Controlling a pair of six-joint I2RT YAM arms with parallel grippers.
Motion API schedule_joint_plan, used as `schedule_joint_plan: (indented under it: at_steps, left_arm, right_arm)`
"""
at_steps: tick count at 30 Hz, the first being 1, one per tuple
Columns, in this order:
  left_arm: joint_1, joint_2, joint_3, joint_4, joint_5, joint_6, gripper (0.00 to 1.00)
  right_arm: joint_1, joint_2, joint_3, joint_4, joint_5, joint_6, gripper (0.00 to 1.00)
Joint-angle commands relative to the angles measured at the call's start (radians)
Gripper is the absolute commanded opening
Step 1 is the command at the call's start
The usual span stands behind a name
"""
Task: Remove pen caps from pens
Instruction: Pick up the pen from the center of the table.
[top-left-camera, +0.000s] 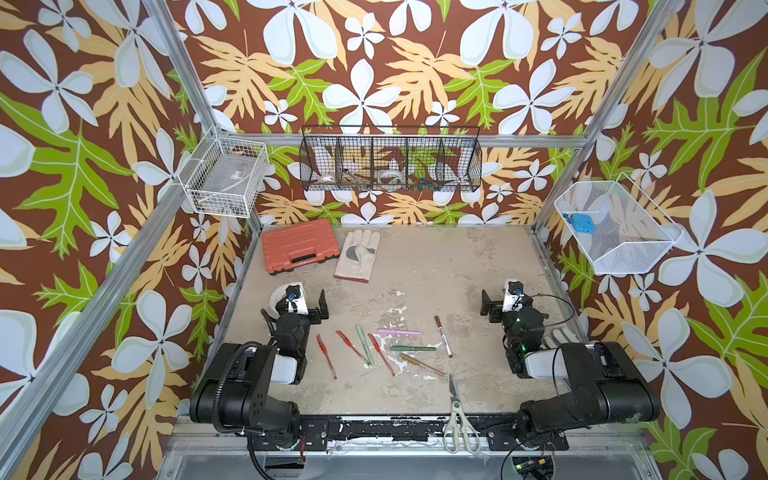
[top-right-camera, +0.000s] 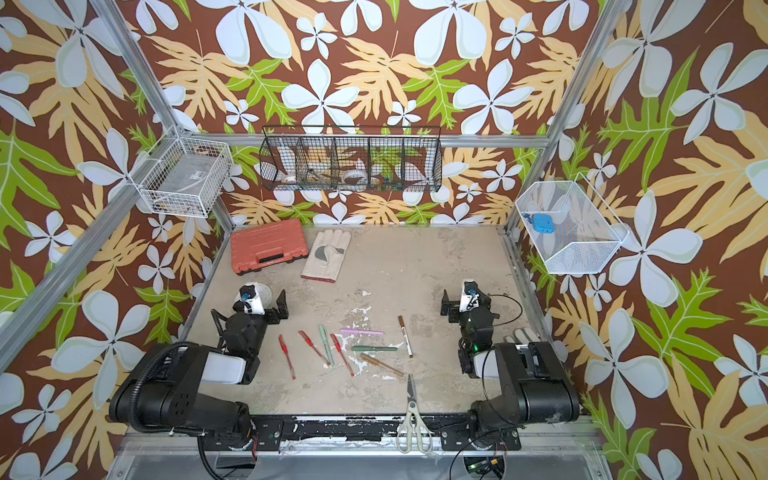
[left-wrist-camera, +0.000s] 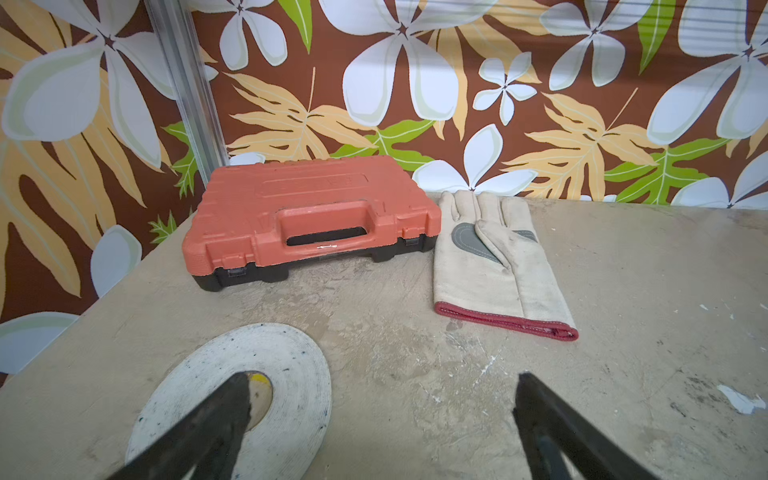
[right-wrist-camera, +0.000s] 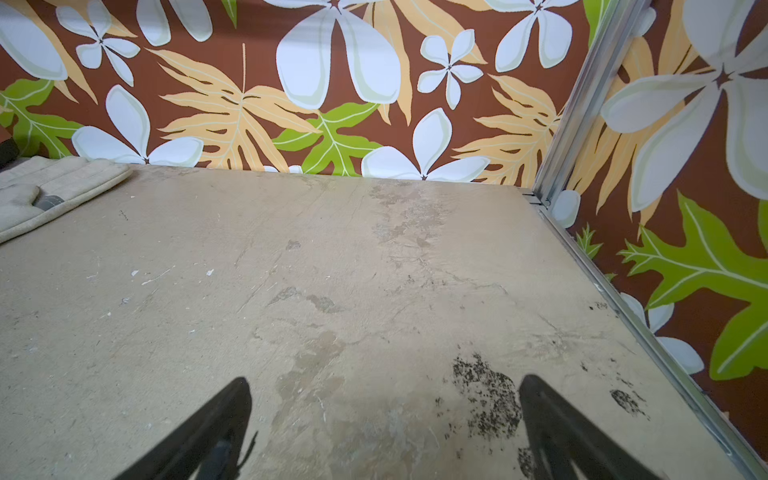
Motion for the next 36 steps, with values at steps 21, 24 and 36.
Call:
schedule_joint_plan:
  at_steps: [21, 24, 36]
  left_arm:
    - [0.007, 0.001, 0.006, 0.024, 0.008, -0.014, 1.0]
    - [0.008, 0.001, 0.005, 0.022, 0.01, -0.014, 1.0]
    - [-0.043, -0.3, -0.048, -0.108, -0.196, -0.032, 1.0]
  right_arm:
    - [0.001, 0.001, 0.003, 0.011, -0.002, -0.001, 1.0]
    - [0.001, 0.001, 0.003, 0.011, -0.001, 0.0, 1.0]
    - [0.056, -0.195, 0.007, -0.14, 0.198, 0.012, 0.95]
